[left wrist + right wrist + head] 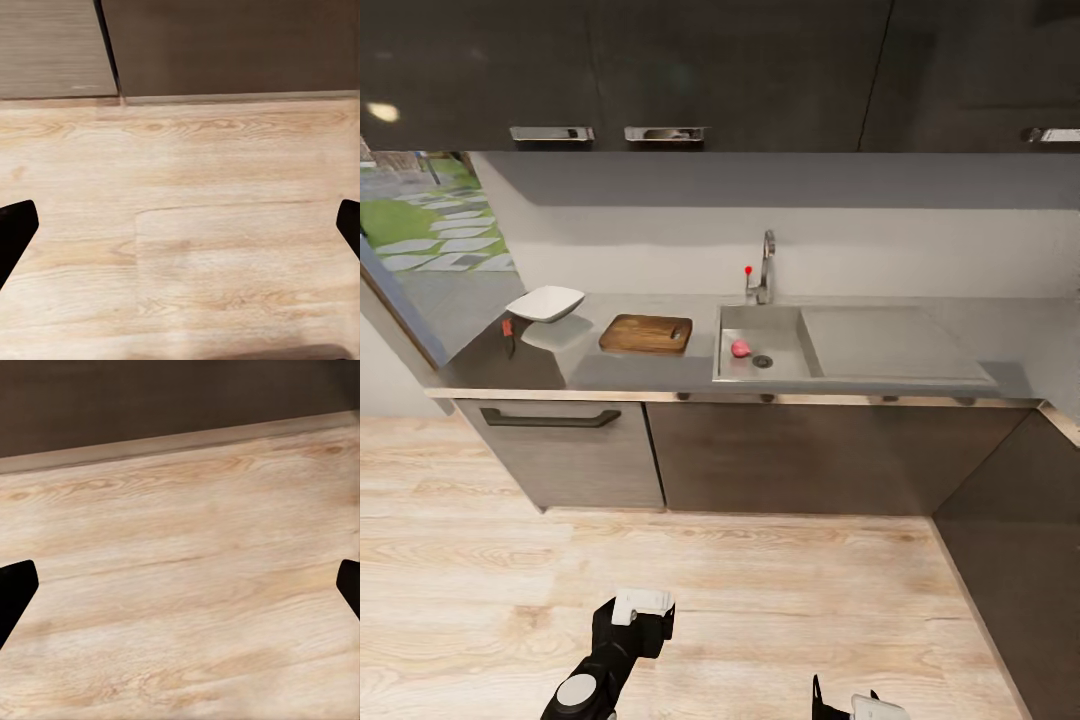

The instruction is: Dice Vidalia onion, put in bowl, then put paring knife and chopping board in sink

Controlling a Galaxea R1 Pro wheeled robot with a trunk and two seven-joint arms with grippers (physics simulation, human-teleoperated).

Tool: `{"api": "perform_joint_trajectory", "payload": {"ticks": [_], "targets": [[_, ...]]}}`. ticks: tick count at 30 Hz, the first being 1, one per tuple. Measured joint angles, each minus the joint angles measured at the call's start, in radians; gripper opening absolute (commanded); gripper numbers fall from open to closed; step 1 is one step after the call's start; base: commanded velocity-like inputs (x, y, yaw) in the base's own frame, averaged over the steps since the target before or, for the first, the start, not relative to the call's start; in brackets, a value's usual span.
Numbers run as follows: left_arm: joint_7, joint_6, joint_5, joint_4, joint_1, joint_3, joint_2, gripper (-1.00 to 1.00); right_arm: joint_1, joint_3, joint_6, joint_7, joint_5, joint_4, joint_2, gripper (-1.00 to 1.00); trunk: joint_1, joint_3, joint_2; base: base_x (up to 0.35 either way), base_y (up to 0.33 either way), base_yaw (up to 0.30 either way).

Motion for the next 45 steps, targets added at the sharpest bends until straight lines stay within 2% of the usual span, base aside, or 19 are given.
{"api": "perform_joint_trajectory", "payload": {"ticks": [23, 29, 31, 34, 38, 41, 44, 45], "targets": [[0.0, 0.0, 0.0, 0.001, 0.0, 0.0, 0.0, 1.0, 0.0, 0.0, -0.002, 0.0, 0.0, 0.0, 0.001, 1.0, 0.0, 0.0, 0.0, 0.0, -0.295, 0.0], [0.001, 0.004, 0.0, 0.006, 0.0, 0.002, -0.002, 1.0, 0.0, 0.0, 0.0, 0.0, 0.0, 0.002, 0.002, 1.0, 0.0, 0.0, 0.0, 0.0, -0.107, 0.0], [0.002, 0.006, 0.0, 0.006, 0.0, 0.003, -0.005, 1.0, 0.0, 0.0, 0.0, 0.0, 0.0, 0.002, 0.002, 1.0, 0.0, 0.0, 0.0, 0.0, -0.017, 0.0], [0.016, 0.019, -0.002, -0.034, -0.002, 0.002, -0.03, 1.0, 0.0, 0.0, 0.0, 0.0, 0.0, 0.002, 0.001, 1.0, 0.0, 0.0, 0.0, 0.0, -0.005, 0.0], [0.079, 0.096, -0.004, -0.054, -0.048, 0.002, -0.042, 1.0, 0.0, 0.0, 0.001, 0.0, 0.001, 0.003, 0.001, 1.0, 0.0, 0.0, 0.0, 0.0, -0.001, 0.0], [0.125, 0.198, -0.005, -0.058, -0.118, 0.002, -0.045, 1.0, 0.0, 0.0, 0.003, 0.0, 0.001, 0.004, 0.001, 1.0, 0.0, 0.0, 0.0, 0.0, 0.0, 0.0], [0.139, 0.244, -0.004, -0.059, -0.172, 0.002, -0.046, 1.0, 0.0, 0.0, 0.004, 0.0, 0.001, 0.005, 0.001, 1.0, 0.0, 0.0, 0.0, 0.0, 0.0, 0.0], [0.145, 0.261, -0.005, -0.06, -0.214, 0.002, -0.047, 1.0, 0.0, 0.0, 0.005, 0.0, 0.001, 0.006, 0.001, 1.0, 0.0, 0.0, 0.0, 0.0, 0.0, 0.0]]}}
